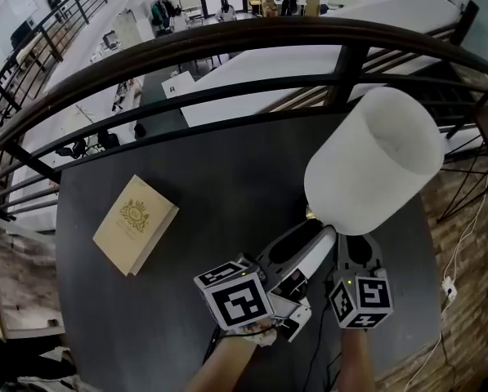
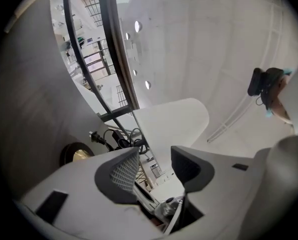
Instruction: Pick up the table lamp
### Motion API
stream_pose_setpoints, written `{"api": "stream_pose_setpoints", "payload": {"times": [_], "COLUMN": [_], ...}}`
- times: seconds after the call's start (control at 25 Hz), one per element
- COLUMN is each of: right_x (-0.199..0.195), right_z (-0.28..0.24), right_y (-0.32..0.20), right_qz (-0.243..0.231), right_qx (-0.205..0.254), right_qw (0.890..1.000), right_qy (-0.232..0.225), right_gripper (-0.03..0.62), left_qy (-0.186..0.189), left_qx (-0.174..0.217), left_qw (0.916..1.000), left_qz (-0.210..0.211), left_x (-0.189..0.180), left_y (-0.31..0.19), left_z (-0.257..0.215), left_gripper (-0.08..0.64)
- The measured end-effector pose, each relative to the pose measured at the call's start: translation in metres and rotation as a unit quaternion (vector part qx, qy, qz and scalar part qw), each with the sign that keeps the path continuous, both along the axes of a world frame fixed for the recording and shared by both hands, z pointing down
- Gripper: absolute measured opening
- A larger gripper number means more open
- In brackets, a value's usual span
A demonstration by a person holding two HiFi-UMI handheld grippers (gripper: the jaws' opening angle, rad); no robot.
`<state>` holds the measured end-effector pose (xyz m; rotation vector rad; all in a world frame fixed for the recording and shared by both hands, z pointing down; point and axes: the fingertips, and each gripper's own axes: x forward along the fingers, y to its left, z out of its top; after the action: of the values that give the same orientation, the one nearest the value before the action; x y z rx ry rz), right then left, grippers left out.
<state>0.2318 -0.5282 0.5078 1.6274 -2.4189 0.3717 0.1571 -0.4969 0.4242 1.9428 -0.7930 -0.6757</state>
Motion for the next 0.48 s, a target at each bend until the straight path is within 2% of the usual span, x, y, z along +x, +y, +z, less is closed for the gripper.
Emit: {"api": "stream_pose_setpoints", "payload": {"times": [0.2,0.48], "right_x": [-0.001,0.0], "right_z": [0.004,0.003], "right_y": [-0.002,-0.007], "right_qz": [-0.004,0.0], "right_qx": [0.0,0.002], "right_qw": [1.0,1.0], "right_qy": [0.004,-0.004], "right_gripper": [0.037,0.037], "left_qy": [0.031,0.056], "left_qx": [0.006,0.009], "left_qw": [0.9995,0.9983], "left_qz": [-0.006,0.009], "left_x": [-0.005,-0.001], "left_y": [-0.007,-0.014], "left_z": [-0.004,-0.012], "left_gripper": [0.199,0.199]}}
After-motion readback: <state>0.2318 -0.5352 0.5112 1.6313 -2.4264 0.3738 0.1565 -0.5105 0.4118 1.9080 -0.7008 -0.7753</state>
